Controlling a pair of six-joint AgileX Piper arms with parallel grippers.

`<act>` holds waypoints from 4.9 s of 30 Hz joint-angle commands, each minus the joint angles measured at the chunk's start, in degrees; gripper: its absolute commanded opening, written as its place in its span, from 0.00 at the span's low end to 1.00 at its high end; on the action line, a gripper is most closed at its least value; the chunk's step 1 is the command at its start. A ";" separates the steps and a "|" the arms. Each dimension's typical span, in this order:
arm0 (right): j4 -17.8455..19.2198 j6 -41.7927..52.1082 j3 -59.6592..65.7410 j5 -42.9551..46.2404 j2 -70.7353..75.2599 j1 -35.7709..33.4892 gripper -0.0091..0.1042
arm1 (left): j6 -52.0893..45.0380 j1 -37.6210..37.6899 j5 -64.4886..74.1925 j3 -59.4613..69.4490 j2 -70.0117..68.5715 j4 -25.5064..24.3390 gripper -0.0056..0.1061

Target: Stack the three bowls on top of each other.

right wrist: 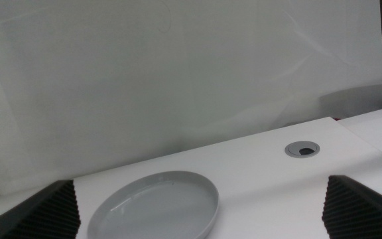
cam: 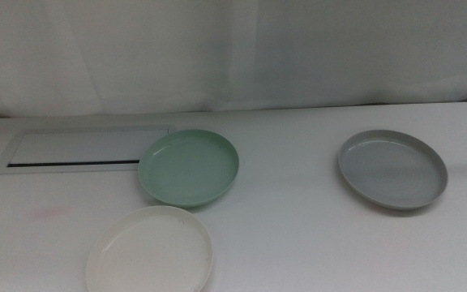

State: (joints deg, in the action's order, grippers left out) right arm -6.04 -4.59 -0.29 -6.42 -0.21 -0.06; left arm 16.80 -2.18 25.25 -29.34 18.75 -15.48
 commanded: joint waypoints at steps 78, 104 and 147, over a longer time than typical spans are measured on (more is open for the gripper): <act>0.47 0.46 2.33 0.78 1.82 -0.10 0.99 | 0.29 16.18 4.61 -10.93 78.38 14.43 0.02; 0.47 0.46 2.33 0.78 1.82 -0.10 0.99 | 5.18 29.87 16.07 -29.90 66.09 16.37 0.02; 0.47 0.46 2.33 0.78 1.82 -0.10 0.99 | 5.10 36.10 9.57 -40.24 91.94 17.36 0.25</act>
State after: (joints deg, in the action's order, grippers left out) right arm -5.95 -4.48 -0.29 -6.06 -0.21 -0.06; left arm 22.11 33.36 34.60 -69.28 110.67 1.75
